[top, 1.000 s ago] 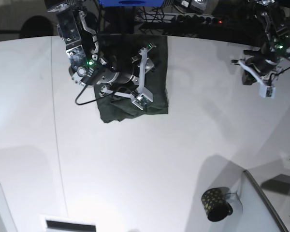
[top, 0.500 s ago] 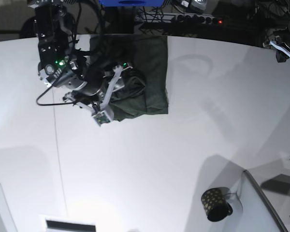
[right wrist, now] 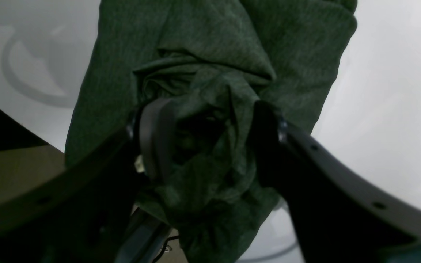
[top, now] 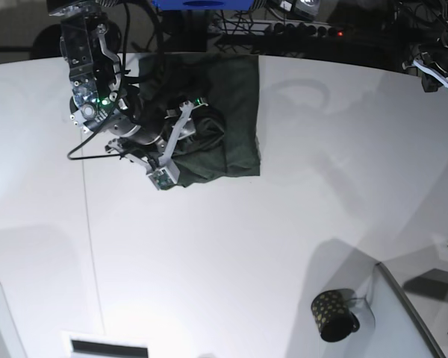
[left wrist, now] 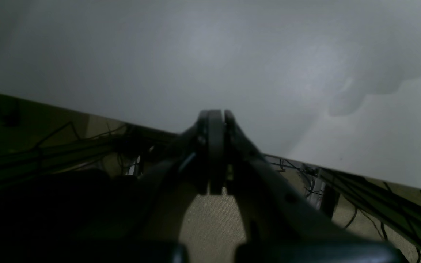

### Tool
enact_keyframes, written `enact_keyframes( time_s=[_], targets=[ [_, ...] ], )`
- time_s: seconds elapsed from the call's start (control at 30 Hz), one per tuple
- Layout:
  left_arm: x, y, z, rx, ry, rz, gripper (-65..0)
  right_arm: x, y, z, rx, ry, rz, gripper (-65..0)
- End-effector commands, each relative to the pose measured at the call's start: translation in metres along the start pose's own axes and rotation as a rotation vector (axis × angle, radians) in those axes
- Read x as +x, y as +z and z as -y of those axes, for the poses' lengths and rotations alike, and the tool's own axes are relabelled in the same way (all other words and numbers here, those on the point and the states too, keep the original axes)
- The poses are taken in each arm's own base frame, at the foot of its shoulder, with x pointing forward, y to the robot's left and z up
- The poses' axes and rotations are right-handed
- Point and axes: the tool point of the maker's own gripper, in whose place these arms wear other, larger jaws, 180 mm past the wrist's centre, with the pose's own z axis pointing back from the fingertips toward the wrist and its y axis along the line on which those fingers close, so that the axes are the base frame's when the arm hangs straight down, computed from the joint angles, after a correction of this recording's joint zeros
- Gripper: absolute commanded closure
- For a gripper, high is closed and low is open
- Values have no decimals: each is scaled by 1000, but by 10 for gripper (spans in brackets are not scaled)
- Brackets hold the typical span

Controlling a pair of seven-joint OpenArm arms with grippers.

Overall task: Layout the t-shirt on the table in an organized manner, then fold the t-shirt properly
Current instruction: 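Press the folded bundle flat with the right gripper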

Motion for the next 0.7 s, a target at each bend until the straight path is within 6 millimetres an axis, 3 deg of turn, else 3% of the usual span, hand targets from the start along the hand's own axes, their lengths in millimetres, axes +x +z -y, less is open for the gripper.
enact_keyframes(
  time_s=[0.0,0.1,0.13,0.47,0.67],
  targets=[
    [11,5,-7,8,-21,33,0,12,2,-2,10,7,41,-242],
    [11,5,-6,7,-21,33,0,10,2,-3,12,5,36,-32],
    [11,5,-6,6,-20,34,0,7,2,-4,13,2,30,0],
    [0,0,-6,-4,9,9,0,-20,14,-32,100,73,2,-2],
    [1,-1,-6,-5,11,12,0,-38,13,-88,230,176,-36,-2]
  ],
)
